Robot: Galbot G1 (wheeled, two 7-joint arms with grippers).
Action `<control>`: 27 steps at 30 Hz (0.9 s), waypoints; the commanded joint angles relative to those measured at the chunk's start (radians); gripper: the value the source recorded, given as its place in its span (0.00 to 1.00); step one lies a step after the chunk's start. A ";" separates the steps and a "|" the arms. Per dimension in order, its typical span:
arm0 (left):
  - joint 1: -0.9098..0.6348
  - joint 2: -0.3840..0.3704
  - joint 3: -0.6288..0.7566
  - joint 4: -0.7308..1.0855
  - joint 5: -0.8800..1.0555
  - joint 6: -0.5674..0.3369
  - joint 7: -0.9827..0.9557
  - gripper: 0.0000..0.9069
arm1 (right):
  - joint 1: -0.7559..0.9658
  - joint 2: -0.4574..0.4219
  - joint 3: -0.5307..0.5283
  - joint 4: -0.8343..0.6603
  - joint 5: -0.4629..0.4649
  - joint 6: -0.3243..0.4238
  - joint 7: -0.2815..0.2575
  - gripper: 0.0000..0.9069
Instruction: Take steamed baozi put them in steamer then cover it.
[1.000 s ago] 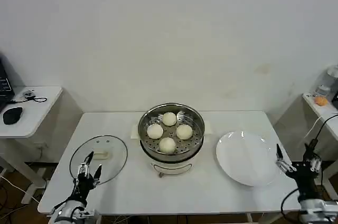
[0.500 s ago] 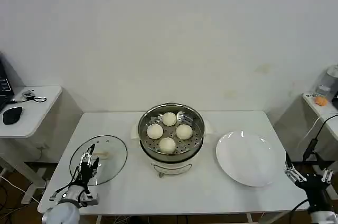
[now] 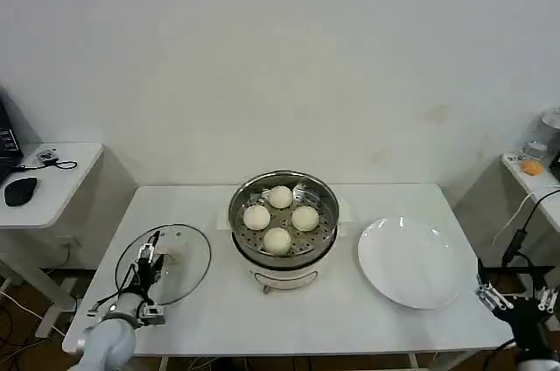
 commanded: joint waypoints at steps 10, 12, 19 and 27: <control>-0.086 -0.010 0.025 0.097 0.013 -0.005 -0.010 0.00 | -0.012 0.010 0.002 0.012 -0.004 -0.002 0.002 1.00; -0.084 -0.011 0.022 0.096 0.011 -0.007 -0.013 0.00 | -0.012 0.010 0.004 0.016 -0.002 -0.003 0.003 1.00; -0.064 -0.010 0.010 0.065 -0.009 -0.005 -0.026 0.00 | -0.018 0.011 0.004 0.016 -0.005 0.005 0.001 1.00; 0.004 -0.011 -0.051 -0.087 0.020 0.031 -0.079 0.00 | -0.014 0.012 -0.016 0.026 -0.016 0.002 0.002 1.00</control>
